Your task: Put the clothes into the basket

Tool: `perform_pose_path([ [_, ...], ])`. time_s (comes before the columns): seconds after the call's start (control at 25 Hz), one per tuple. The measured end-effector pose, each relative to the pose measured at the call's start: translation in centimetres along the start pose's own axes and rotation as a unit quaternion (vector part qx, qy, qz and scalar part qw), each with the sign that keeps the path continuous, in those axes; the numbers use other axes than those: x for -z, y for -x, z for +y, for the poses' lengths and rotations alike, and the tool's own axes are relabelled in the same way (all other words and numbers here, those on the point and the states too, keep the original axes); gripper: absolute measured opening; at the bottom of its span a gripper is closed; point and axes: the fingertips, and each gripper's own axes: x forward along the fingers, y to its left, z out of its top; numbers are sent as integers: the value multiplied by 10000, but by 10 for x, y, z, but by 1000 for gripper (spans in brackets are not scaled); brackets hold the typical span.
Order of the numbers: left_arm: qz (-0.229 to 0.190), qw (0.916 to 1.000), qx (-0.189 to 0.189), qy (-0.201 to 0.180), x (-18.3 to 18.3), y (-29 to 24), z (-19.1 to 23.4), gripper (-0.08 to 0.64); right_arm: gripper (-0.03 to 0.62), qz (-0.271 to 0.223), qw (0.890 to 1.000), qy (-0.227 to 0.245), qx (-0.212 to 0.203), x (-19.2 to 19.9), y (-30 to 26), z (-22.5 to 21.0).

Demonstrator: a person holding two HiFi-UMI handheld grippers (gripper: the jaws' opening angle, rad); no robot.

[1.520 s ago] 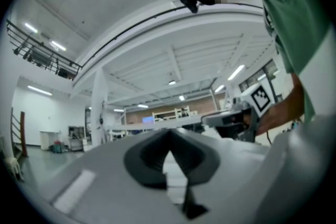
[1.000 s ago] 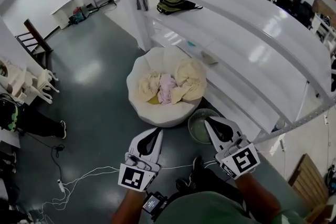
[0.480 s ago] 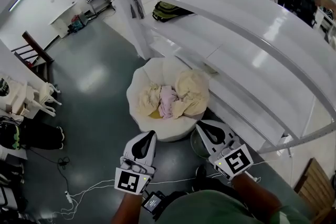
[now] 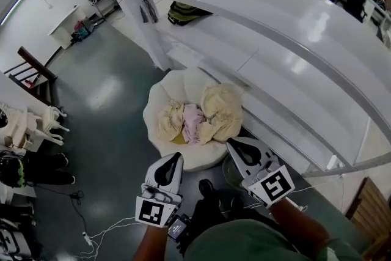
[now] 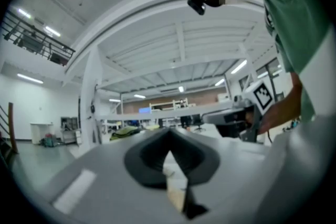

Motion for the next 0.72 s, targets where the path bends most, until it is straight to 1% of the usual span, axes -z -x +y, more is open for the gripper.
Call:
perform_pose_path([
  [0.2,60,9993,357,137,21,-49,30,0,6,44,9996,25,287,8,-34,-24],
  [0.36,-67,9966,739,368,31,-89,59,0,6,148,9981,-25,589,19,-67,-45],
  [0.52,-120,9934,983,573,40,-123,98,0,6,228,9962,-38,835,24,-105,-61],
  [0.6,-86,9917,1148,577,48,-138,110,0,6,270,9947,-65,985,27,-118,-70],
  [0.72,16,9877,1471,534,58,-160,119,0,6,391,9916,-104,1227,36,-131,-84],
])
